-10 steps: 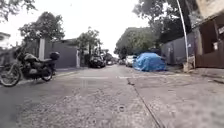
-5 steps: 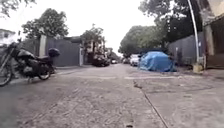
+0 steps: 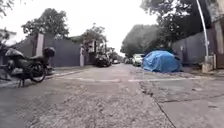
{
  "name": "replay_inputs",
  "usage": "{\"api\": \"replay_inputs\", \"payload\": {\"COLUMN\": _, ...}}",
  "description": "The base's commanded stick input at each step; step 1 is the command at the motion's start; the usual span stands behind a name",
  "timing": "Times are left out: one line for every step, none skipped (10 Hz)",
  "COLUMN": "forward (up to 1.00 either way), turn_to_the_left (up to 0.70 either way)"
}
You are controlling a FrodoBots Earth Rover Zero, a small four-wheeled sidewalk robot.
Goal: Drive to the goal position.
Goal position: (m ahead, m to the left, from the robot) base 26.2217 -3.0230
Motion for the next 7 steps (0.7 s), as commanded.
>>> {"api": "replay_inputs", "payload": {"forward": 1.0, "turn_to_the_left": 0.0}}
{"api": "replay_inputs", "payload": {"forward": 1.0, "turn_to_the_left": 0.0}}
{"api": "replay_inputs", "payload": {"forward": 1.0, "turn_to_the_left": 0.0}}
{"api": "replay_inputs", "payload": {"forward": 1.0, "turn_to_the_left": 0.0}}
{"api": "replay_inputs", "payload": {"forward": 1.0, "turn_to_the_left": 0.0}}
{"api": "replay_inputs", "payload": {"forward": 1.0, "turn_to_the_left": 0.0}}
{"api": "replay_inputs", "payload": {"forward": 1.0, "turn_to_the_left": 0.0}}
